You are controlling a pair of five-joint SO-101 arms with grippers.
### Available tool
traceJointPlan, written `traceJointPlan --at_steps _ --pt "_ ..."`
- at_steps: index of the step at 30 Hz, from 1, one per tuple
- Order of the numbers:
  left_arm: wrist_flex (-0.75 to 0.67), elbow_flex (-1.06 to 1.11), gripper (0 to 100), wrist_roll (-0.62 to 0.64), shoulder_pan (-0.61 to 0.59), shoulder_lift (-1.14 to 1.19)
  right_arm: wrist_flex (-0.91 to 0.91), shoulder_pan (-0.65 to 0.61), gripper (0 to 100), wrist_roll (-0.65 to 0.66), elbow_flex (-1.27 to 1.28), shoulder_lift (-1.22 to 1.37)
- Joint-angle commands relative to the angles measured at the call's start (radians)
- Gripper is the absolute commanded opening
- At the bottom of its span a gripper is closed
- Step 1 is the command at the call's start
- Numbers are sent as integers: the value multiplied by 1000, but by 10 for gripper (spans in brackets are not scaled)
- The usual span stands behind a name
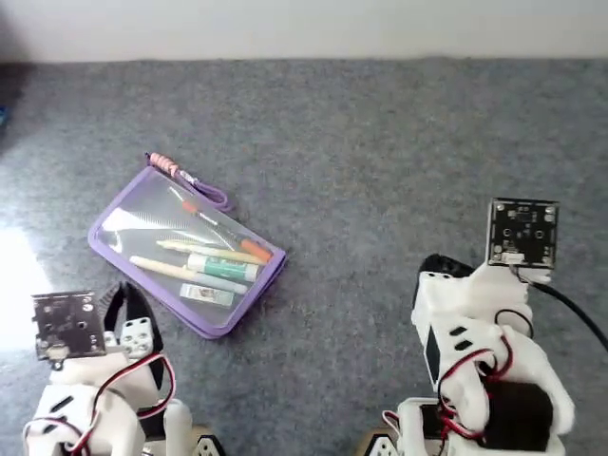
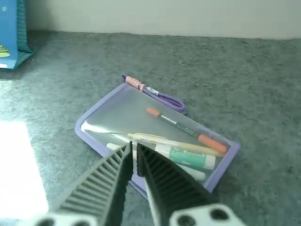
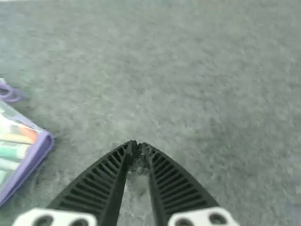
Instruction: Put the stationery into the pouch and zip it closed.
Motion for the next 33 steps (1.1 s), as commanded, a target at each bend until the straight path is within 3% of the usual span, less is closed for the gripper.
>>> traceJointPlan --at_steps 1,9,14,21,33 --pt "-3 27 13 -12 69 17 1 50 9 -8 14 -1" --pt "-224 352 13 -83 115 17 -7 56 9 -9 264 -1" --pt "-334 556 13 -95 110 17 -173 56 9 -5 486 -1" --pt "-377 710 13 -97 109 17 -412 50 9 -2 732 -1" --pt "-387 768 13 -92 109 17 -509 54 9 -2 911 -1"
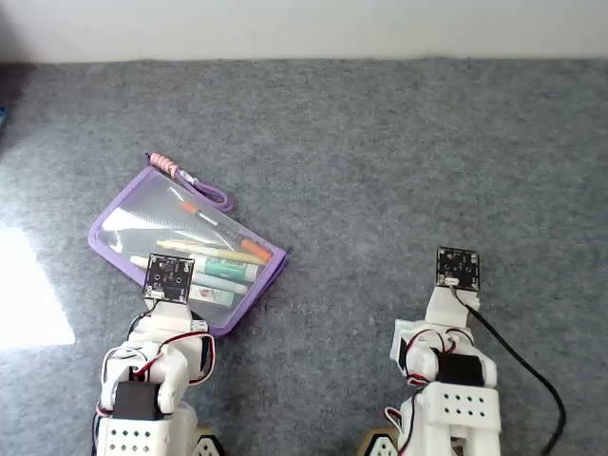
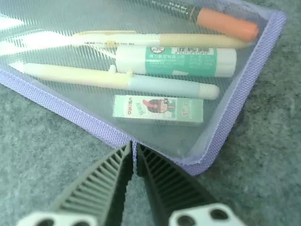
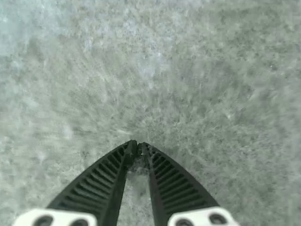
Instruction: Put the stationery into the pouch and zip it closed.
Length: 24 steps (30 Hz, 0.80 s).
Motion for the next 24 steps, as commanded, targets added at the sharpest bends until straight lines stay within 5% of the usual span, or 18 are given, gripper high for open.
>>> traceJointPlan --at_steps 1,24 --pt "-26 -7 13 -3 2 2 -36 5 9 -2 15 -15" --pt "-23 -7 14 -3 8 2 -33 13 9 -2 23 -15"
